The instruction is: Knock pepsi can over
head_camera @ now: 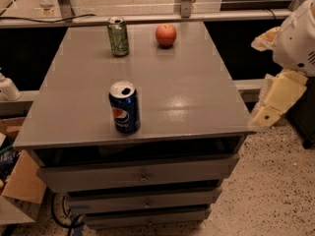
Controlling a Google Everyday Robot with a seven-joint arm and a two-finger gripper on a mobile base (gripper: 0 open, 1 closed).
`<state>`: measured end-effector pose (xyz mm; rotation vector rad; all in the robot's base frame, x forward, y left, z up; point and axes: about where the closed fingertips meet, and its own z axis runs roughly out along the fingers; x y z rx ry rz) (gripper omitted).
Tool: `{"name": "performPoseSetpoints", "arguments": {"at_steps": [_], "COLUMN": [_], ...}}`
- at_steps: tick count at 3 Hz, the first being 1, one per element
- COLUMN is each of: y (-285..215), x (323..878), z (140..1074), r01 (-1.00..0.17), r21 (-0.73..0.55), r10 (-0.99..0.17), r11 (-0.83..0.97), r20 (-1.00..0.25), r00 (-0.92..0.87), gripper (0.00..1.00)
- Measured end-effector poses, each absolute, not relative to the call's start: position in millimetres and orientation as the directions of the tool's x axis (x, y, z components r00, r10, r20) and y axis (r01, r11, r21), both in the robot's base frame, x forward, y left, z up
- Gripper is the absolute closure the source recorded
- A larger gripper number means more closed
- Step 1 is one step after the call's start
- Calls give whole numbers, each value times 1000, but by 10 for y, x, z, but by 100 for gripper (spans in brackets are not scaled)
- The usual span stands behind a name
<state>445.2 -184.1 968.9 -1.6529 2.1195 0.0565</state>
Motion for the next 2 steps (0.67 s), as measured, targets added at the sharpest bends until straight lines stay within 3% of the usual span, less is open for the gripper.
{"name": "performPoseSetpoints", "arguments": {"at_steps": [2], "y": [-1181], "x": [4511], "z": [9582], "r01": [-944], "r21": [-178], "r10": [-816], "r11": [278], "r20": [-563], "r00": [-134], "gripper": [0]}}
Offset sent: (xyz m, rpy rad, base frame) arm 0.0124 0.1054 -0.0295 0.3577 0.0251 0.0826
